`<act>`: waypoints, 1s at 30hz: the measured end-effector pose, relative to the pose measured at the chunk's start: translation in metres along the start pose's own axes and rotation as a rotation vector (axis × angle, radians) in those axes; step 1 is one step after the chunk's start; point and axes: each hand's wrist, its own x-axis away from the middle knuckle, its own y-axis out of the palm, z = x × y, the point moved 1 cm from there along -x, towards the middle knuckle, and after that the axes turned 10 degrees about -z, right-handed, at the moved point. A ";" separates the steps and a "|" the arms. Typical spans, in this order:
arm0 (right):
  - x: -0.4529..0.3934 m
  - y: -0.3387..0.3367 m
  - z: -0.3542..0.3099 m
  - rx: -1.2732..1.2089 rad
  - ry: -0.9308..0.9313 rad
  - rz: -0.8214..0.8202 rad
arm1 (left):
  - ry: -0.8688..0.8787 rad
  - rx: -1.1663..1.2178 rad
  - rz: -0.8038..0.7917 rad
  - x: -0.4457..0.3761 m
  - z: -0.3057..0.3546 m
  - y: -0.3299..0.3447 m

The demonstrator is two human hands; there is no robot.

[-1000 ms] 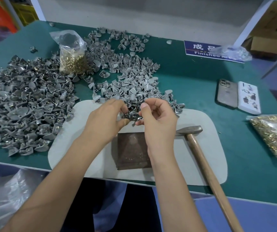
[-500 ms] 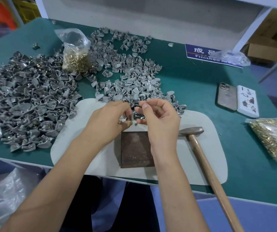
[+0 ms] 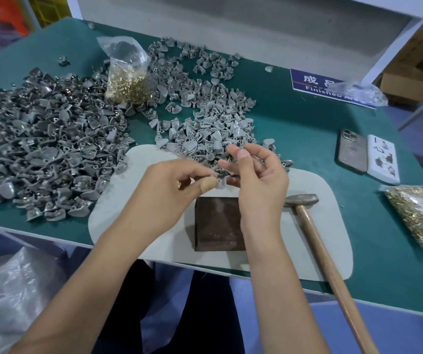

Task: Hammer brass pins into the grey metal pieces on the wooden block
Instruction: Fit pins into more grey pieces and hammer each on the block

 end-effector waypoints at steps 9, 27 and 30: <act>0.050 -0.035 -0.019 0.517 -0.116 -0.164 | -0.061 -0.191 -0.111 0.036 0.015 0.006; 0.057 -0.046 -0.023 0.930 -0.080 -0.364 | -0.097 -0.401 -0.099 0.038 0.018 0.010; 0.057 -0.043 -0.028 0.877 -0.019 -0.397 | -0.100 -0.401 -0.092 0.038 0.016 0.012</act>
